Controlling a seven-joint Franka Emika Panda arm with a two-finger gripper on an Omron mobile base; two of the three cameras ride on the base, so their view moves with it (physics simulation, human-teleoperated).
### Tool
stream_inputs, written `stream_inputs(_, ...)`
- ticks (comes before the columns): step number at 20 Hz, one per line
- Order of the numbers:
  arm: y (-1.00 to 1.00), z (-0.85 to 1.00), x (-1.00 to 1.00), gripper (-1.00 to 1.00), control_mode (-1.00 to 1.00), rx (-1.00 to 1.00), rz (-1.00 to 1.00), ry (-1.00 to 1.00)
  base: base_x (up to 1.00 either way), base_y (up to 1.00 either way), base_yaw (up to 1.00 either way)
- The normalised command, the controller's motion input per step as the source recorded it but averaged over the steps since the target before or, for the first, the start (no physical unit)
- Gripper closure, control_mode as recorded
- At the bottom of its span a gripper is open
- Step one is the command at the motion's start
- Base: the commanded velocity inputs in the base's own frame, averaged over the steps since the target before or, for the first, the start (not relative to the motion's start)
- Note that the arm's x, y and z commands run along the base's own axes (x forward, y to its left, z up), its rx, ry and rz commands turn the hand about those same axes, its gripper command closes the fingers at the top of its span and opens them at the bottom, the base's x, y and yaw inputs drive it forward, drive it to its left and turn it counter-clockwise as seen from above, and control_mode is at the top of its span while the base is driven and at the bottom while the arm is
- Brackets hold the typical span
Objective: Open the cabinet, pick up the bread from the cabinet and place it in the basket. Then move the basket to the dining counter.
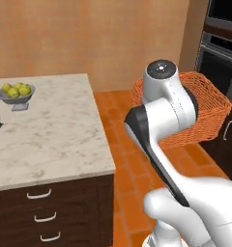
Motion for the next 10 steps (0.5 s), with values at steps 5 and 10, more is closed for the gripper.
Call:
stream_inputs(5, 0.0, 0.0, 0.0, 1.0, 1.0, 0.0, 0.0, 0.0, 0.26, 1.0, 0.09)
stream_inputs(10, 0.0, 0.0, 0.0, 1.0, 1.0, 0.0, 0.0, 0.0, 0.23, 0.86, 0.13)
